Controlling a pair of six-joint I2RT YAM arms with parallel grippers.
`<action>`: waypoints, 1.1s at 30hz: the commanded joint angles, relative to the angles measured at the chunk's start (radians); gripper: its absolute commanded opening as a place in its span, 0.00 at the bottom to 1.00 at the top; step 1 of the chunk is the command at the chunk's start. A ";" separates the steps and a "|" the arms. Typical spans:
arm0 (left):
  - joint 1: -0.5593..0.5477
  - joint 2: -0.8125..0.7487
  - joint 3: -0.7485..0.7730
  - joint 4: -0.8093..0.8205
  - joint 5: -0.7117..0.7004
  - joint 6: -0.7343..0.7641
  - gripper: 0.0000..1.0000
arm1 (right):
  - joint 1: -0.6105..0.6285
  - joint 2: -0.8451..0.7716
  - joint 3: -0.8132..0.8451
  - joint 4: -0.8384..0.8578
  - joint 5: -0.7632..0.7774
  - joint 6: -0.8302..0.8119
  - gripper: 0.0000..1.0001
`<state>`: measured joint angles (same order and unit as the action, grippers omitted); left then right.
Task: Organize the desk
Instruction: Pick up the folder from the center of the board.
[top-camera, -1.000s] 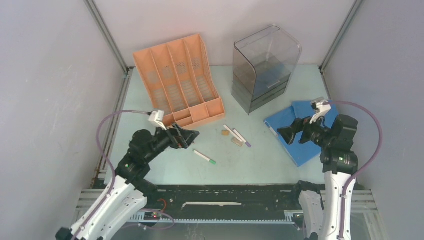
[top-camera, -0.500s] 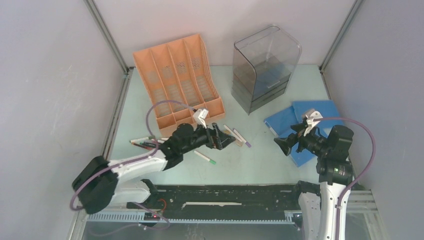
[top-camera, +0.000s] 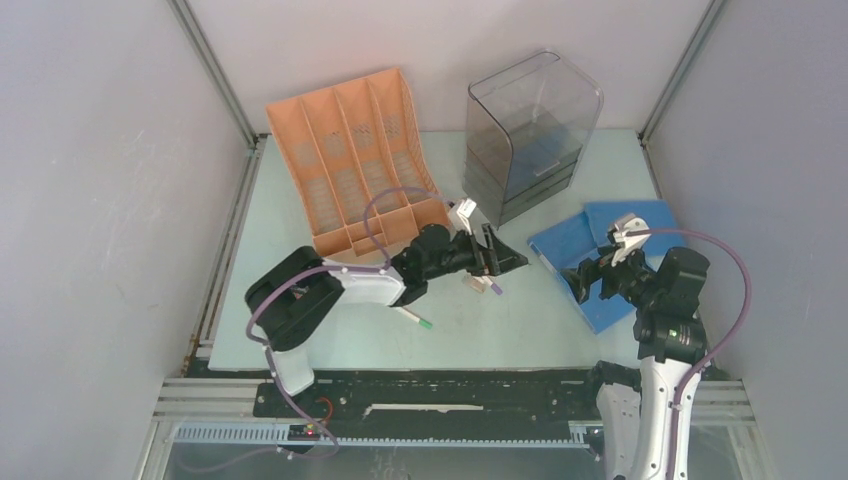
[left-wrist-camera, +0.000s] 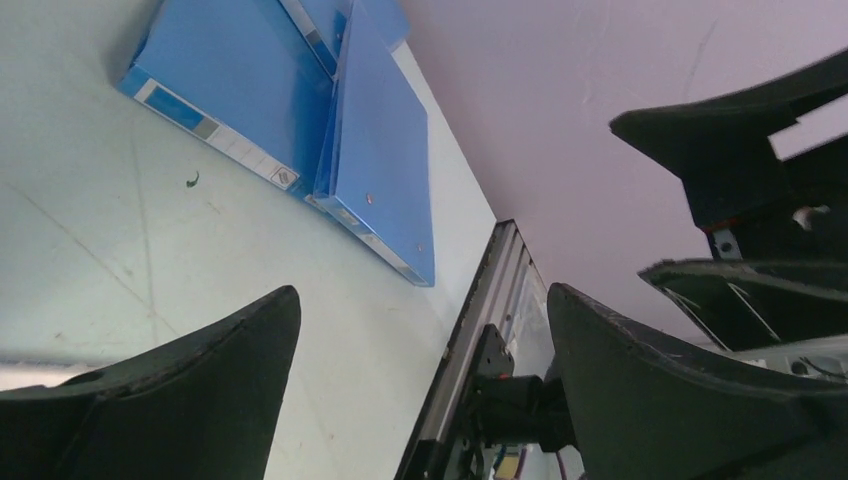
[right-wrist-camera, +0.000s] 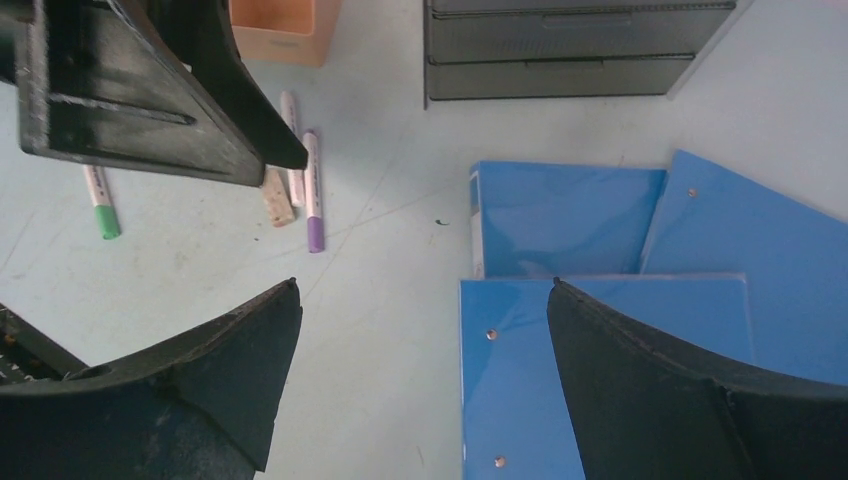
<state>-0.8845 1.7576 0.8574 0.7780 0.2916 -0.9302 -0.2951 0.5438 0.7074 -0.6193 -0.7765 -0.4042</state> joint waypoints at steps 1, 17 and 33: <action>-0.045 0.093 0.119 -0.023 -0.079 -0.064 1.00 | -0.010 0.009 0.005 0.011 0.073 -0.018 1.00; -0.165 0.422 0.426 -0.092 -0.252 -0.295 0.94 | -0.026 0.026 0.006 0.036 0.195 0.016 1.00; -0.199 0.553 0.570 -0.218 -0.358 -0.361 0.80 | -0.049 -0.022 0.005 0.031 0.185 0.018 1.00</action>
<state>-1.0782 2.2723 1.3766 0.5636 -0.0448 -1.2598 -0.3389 0.5377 0.7074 -0.6163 -0.5846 -0.3950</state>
